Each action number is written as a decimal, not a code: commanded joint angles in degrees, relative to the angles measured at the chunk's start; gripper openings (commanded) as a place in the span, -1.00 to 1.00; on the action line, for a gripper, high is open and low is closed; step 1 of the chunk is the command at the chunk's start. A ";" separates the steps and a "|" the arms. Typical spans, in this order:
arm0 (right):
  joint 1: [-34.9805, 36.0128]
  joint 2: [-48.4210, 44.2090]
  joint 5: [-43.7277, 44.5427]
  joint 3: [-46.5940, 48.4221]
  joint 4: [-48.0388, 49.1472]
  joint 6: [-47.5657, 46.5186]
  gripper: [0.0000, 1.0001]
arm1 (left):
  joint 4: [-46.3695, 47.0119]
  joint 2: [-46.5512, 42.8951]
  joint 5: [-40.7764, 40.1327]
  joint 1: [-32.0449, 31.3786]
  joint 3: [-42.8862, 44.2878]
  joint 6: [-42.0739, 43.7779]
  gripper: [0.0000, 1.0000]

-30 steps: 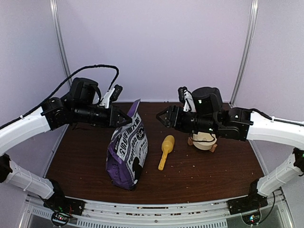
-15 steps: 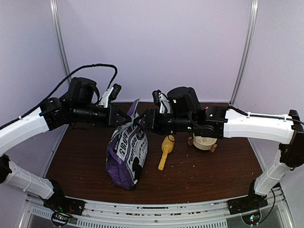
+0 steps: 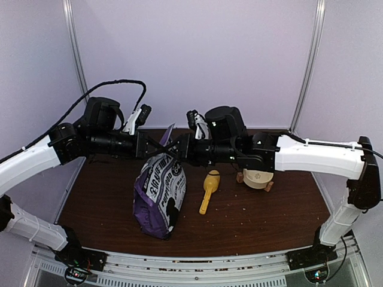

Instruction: Serve the pet food

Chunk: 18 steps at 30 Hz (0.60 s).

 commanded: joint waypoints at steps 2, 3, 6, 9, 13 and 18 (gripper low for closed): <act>0.23 1.68 0.54 1.98 -0.78 -0.50 -0.36 | 1.04 -1.21 0.50 -0.34 -0.40 -0.02 -1.00; 0.27 1.86 0.46 1.98 -0.78 -0.43 -0.37 | 1.07 -1.30 0.41 -0.33 -0.41 0.02 -1.00; 0.28 2.37 0.11 2.06 -0.51 -0.38 -0.43 | 1.28 -1.47 0.68 -0.33 -0.49 0.28 -1.00; 0.28 2.96 -0.66 2.53 -0.33 -0.55 -0.44 | 2.81 -2.00 1.52 -0.33 -0.94 0.67 -1.00; 0.25 3.54 -3.05 2.99 1.30 -1.44 -0.44 | 4.67 -2.73 2.61 -0.33 -1.39 1.06 -1.00; 0.23 4.12 -8.86 2.78 6.49 -2.38 -0.42 | 5.88 -2.97 3.71 -0.41 -1.46 1.48 -1.00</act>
